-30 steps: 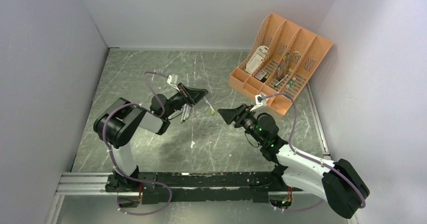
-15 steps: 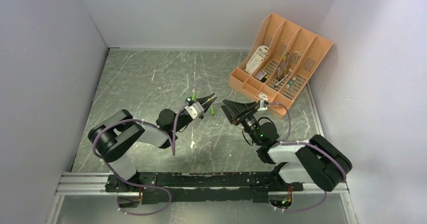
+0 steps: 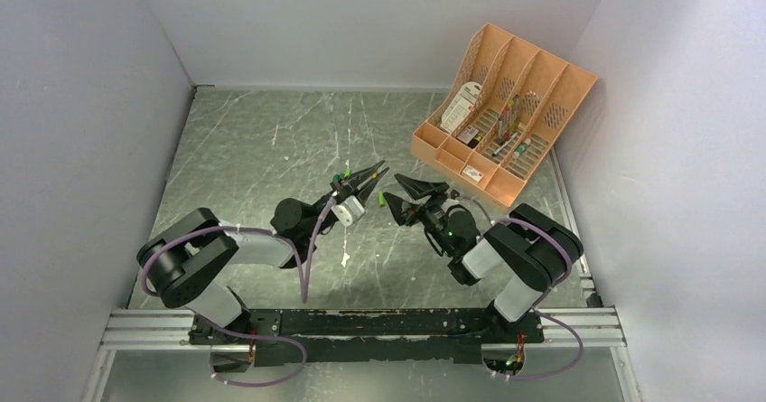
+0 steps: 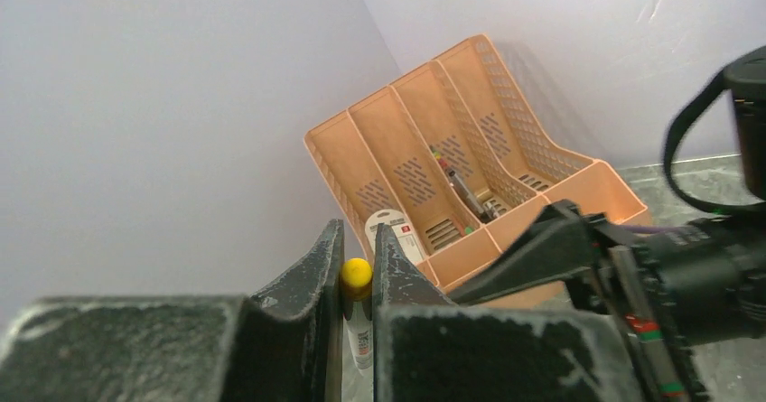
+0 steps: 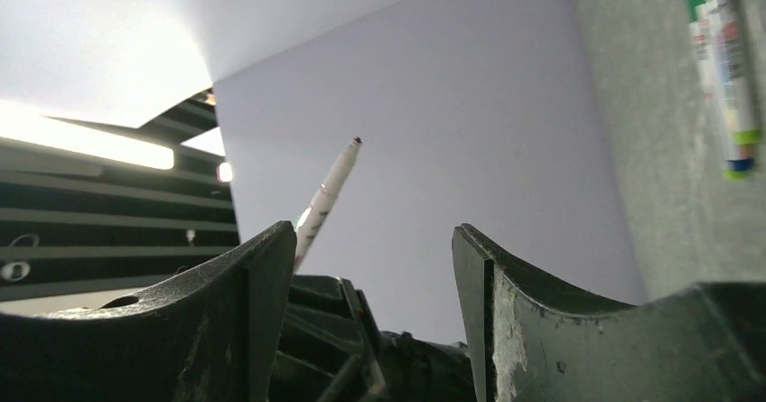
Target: Insert the pens into the pen caps
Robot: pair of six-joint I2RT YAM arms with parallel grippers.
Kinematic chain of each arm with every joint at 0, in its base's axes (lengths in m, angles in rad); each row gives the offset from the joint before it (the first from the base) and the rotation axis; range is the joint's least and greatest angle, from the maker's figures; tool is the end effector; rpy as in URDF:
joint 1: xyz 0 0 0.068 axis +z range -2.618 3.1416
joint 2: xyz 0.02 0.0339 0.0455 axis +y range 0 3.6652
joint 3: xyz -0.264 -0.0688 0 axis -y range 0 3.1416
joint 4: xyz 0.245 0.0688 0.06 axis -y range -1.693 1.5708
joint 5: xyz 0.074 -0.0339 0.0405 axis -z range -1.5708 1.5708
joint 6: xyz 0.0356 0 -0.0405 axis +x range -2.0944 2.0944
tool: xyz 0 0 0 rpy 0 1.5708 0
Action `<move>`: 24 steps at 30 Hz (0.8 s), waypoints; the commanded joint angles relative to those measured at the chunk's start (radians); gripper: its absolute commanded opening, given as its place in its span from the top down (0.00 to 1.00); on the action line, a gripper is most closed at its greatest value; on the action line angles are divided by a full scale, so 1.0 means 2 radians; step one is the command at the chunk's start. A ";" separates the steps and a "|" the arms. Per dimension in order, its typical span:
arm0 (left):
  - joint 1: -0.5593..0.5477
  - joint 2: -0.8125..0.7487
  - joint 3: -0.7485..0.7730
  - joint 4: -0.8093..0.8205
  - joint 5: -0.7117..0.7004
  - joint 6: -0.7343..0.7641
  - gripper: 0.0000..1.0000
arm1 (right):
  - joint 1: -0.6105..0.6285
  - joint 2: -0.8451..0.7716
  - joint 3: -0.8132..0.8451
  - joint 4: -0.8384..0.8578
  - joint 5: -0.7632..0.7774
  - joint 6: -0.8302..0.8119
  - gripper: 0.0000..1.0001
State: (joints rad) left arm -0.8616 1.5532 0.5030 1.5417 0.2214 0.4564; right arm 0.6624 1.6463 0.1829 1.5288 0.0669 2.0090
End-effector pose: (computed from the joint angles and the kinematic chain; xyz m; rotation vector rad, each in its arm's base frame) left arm 0.1797 -0.2215 0.2461 0.8243 0.7352 -0.4831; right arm 0.1869 0.1427 0.1467 1.2495 1.4567 1.9764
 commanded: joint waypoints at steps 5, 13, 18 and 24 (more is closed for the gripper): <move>-0.015 -0.009 0.002 0.136 0.043 0.000 0.93 | 0.001 0.031 0.078 0.148 -0.027 0.065 0.37; -0.018 0.001 0.003 0.136 0.045 -0.006 0.93 | 0.001 0.042 0.110 0.148 -0.033 0.077 0.48; -0.018 0.011 -0.002 0.136 0.037 -0.002 0.93 | 0.001 0.041 0.120 0.148 -0.041 0.084 0.74; -0.018 0.017 -0.005 0.136 0.016 0.006 0.93 | 0.000 0.045 0.126 0.148 -0.048 0.091 0.93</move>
State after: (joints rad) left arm -0.8894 1.5654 0.5011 1.5444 0.2764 0.4664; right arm 0.6567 1.7306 0.4084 1.5318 -0.0040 2.1162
